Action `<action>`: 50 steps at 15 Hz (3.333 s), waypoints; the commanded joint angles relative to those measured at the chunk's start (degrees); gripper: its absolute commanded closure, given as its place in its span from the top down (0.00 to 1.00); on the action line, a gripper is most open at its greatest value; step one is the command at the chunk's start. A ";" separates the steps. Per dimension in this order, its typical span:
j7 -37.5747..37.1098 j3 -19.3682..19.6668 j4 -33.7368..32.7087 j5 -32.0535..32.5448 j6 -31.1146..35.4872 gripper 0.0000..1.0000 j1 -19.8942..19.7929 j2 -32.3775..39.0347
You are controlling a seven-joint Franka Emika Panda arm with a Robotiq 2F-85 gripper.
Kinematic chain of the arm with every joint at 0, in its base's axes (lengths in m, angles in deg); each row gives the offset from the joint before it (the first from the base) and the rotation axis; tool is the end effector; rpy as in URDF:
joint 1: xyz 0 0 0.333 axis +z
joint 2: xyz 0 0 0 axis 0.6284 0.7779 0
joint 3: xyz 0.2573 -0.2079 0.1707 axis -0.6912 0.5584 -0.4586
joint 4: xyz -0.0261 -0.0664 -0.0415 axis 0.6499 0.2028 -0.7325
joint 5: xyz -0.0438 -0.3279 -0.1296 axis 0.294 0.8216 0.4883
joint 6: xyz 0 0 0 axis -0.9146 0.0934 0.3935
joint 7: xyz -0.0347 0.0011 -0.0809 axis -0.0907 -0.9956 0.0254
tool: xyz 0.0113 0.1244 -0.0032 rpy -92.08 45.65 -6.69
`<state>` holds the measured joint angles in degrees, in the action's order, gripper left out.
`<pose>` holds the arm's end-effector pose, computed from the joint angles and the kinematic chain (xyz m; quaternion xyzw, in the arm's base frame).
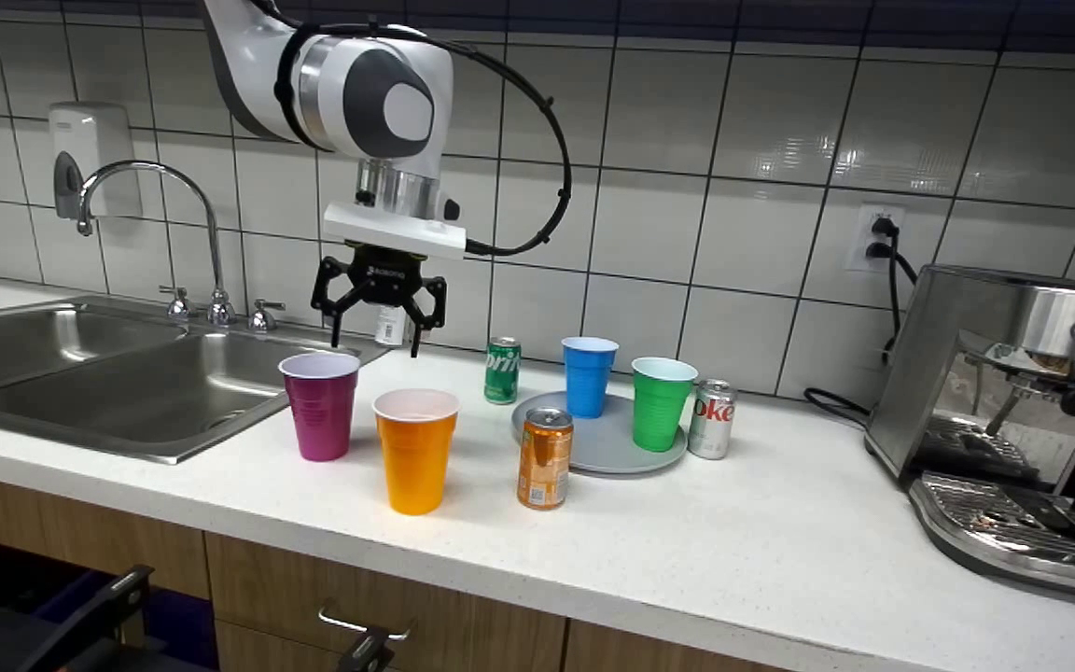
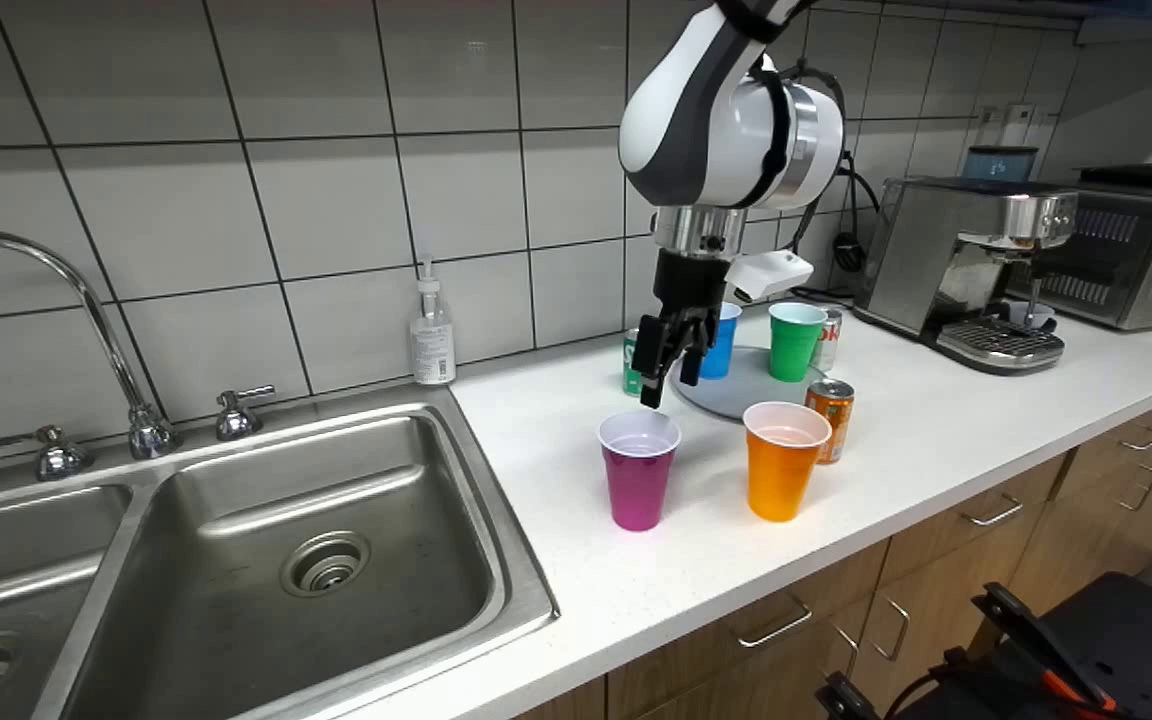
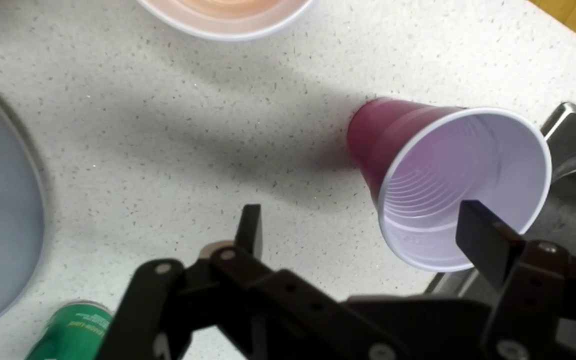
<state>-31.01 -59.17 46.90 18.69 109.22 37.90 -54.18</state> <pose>0.4943 0.0232 0.3338 -0.9643 -0.2565 -0.0128 0.0641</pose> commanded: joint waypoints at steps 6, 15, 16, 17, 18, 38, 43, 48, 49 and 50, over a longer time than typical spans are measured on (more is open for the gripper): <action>-0.14 -0.49 -0.06 0.14 -0.09 1.00 -0.39 0.30; -0.14 -0.50 -0.06 0.14 -0.09 1.00 -0.39 0.30; -0.14 -0.50 -0.06 0.14 -0.09 1.00 -0.39 0.30; -0.14 -0.50 -0.06 0.14 -0.09 1.00 -0.39 0.30; 0.06 -0.56 0.17 0.43 0.60 1.00 -0.29 0.23; -0.98 -1.92 -0.07 3.76 5.00 0.49 0.16 4.33; -0.40 -2.41 0.44 3.56 4.36 0.12 -0.07 3.52; 0.05 -2.80 -0.06 3.39 4.68 0.00 -0.12 4.46; 0.36 -2.94 -0.12 3.06 4.45 0.01 -0.24 4.45; 0.87 -3.14 -0.17 2.54 4.23 0.01 -0.42 4.33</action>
<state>-31.05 -61.16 46.87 21.39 113.41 38.37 -49.78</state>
